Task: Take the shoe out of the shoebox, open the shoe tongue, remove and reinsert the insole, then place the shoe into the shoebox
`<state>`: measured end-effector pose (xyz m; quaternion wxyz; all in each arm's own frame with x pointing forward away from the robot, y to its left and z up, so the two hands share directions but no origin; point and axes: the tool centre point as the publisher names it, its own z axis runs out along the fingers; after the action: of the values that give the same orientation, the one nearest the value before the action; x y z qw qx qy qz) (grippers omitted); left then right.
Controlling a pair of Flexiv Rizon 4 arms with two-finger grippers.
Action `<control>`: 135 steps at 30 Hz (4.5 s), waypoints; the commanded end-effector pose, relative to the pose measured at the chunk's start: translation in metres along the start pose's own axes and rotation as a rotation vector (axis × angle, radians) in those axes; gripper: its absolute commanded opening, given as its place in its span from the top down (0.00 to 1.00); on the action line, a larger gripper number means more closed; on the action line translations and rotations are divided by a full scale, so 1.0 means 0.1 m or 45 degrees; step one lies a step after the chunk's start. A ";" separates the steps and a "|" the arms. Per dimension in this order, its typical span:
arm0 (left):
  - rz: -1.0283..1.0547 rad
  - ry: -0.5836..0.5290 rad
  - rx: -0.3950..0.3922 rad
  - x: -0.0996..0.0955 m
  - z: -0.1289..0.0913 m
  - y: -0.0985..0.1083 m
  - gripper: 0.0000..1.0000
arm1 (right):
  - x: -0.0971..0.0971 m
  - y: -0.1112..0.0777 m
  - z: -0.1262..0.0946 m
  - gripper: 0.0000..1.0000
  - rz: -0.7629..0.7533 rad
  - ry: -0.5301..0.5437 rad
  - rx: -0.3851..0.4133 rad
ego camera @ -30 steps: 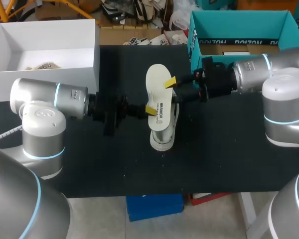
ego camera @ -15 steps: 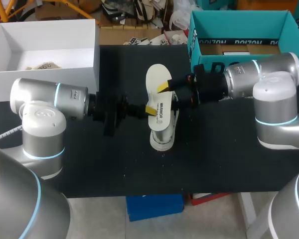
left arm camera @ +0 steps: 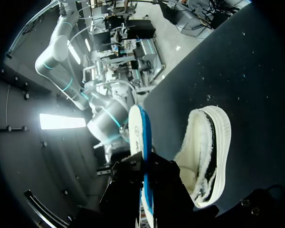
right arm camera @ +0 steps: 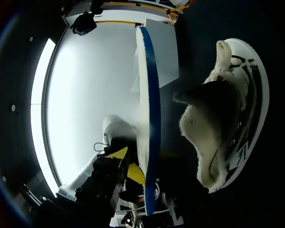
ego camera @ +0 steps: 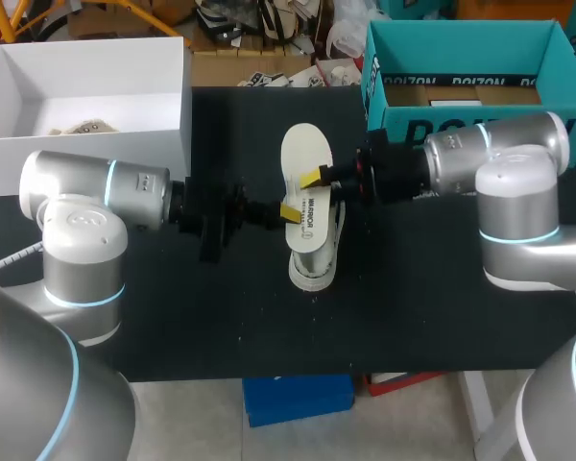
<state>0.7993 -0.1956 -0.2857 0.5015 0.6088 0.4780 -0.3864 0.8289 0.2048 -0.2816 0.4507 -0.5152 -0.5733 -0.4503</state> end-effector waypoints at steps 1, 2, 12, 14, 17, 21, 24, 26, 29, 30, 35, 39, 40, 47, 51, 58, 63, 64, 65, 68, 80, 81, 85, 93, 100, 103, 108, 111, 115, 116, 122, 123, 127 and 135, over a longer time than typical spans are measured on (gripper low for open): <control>0.002 0.005 0.000 -0.01 0.00 0.00 1.00 | -0.04 0.03 0.04 1.00 0.005 -0.012 -0.017; 0.002 0.005 0.000 -0.01 0.00 0.00 1.00 | -0.04 0.03 0.04 1.00 0.005 -0.012 -0.017; -0.043 0.272 -0.062 -0.27 -0.28 -0.19 0.00 | -0.04 0.03 0.04 1.00 0.005 -0.012 -0.017; -0.061 0.375 -0.070 -0.36 -0.43 -0.31 0.00 | -0.04 0.03 0.04 1.00 0.005 -0.012 -0.017; -0.115 0.539 -0.088 -0.49 -0.65 -0.48 0.00 | -0.04 0.03 0.04 1.00 0.005 -0.012 -0.017; -0.187 0.744 -0.126 -0.62 -0.87 -0.66 0.00 | -0.04 0.03 0.04 1.00 0.005 -0.012 -0.017; -0.216 0.844 -0.163 -0.73 -0.93 -0.72 0.00 | -0.04 0.03 0.04 1.00 0.005 -0.012 -0.017; -0.215 0.845 -0.184 -0.83 -0.93 -0.73 0.00 | -0.04 0.03 0.04 1.00 0.005 -0.012 -0.017; -0.208 0.809 -0.190 -0.87 -0.93 -0.72 0.00 | -0.04 0.03 0.04 1.00 0.005 -0.012 -0.017; -0.208 0.809 -0.190 -0.87 -0.93 -0.72 0.00 | -0.04 0.03 0.04 1.00 0.005 -0.012 -0.017; -0.208 0.809 -0.190 -0.87 -0.93 -0.72 0.00 | -0.04 0.03 0.04 1.00 0.005 -0.012 -0.017; -0.208 0.809 -0.190 -0.87 -0.93 -0.72 0.00 | -0.04 0.03 0.04 1.00 0.005 -0.012 -0.017; -0.208 0.809 -0.190 -0.87 -0.93 -0.72 0.00 | -0.04 0.03 0.04 1.00 0.005 -0.012 -0.017; -0.303 0.970 -0.029 -0.65 -0.62 -0.57 0.00 | -0.04 0.03 0.04 1.00 0.005 -0.012 -0.017; -0.363 1.039 0.007 -0.58 -0.50 -0.41 0.00 | -0.04 0.03 0.04 1.00 0.005 -0.012 -0.017; -0.387 1.214 0.059 -0.60 -0.24 -0.24 0.00 | -0.04 0.03 0.04 1.00 0.005 -0.012 -0.017; -0.378 1.322 0.082 -0.61 -0.09 -0.22 0.00 | -0.04 0.03 0.04 1.00 0.005 -0.012 -0.017; -0.379 1.327 0.094 -0.61 -0.07 -0.21 0.00 | -0.04 0.03 0.04 1.00 0.005 -0.012 -0.017; -0.372 1.346 0.100 -0.61 -0.05 -0.22 0.00 | -0.04 0.03 0.04 1.00 0.005 -0.012 -0.017; -0.382 1.410 0.121 -0.59 -0.01 -0.22 0.00 | -0.04 0.03 0.04 1.00 0.005 -0.012 -0.017; -0.312 1.382 0.113 -0.60 0.00 -0.19 0.00 | -0.04 0.03 0.04 1.00 0.005 -0.012 -0.017; -0.315 1.388 0.121 -0.61 0.00 -0.17 0.00 | -0.04 0.03 0.04 1.00 0.005 -0.012 -0.017; -0.283 1.395 0.115 -0.60 -0.02 -0.09 0.00 | -0.04 0.03 0.04 1.00 0.005 -0.012 -0.017; -0.230 1.387 0.117 -0.51 -0.02 0.13 0.00 | -0.04 0.03 0.04 1.00 0.005 -0.012 -0.017; -0.188 1.402 0.130 -0.40 -0.01 0.47 0.00 | -0.04 0.03 0.04 1.00 0.005 -0.012 -0.017; -0.180 1.408 0.135 -0.38 0.00 0.60 0.00 | -0.04 0.03 0.04 1.00 0.005 -0.012 -0.017; -0.168 1.421 0.145 -0.31 0.04 0.83 0.00 | -0.04 0.03 0.04 1.00 0.005 -0.012 -0.017; -0.163 1.419 0.149 -0.27 0.07 0.96 0.00 | -0.04 0.03 0.04 1.00 0.005 -0.012 -0.017; -0.162 1.415 0.152 -0.21 0.10 1.13 0.00 | -0.04 0.03 0.04 1.00 0.005 -0.012 -0.017; -0.162 1.416 0.154 -0.19 0.11 1.17 0.00 | -0.04 0.03 0.04 1.00 0.005 -0.012 -0.017; -0.130 1.450 0.153 -0.10 0.13 1.45 0.00 | -0.04 0.03 0.04 1.00 0.005 -0.012 -0.017; -0.130 1.451 0.153 -0.09 0.14 1.50 0.00 | -0.04 0.03 0.04 1.00 0.005 -0.012 -0.017; -0.135 1.447 0.151 -0.03 0.13 1.65 0.00 | -0.04 0.03 0.04 1.00 0.005 -0.012 -0.017; -0.146 1.471 0.133 0.05 0.12 1.89 0.00 | -0.04 0.03 0.04 1.00 0.005 -0.012 -0.017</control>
<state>0.9745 -0.2107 -0.2460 0.1141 0.7177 0.6856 -0.0425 0.8316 0.2070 -0.2855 0.4465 -0.5203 -0.5713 -0.4511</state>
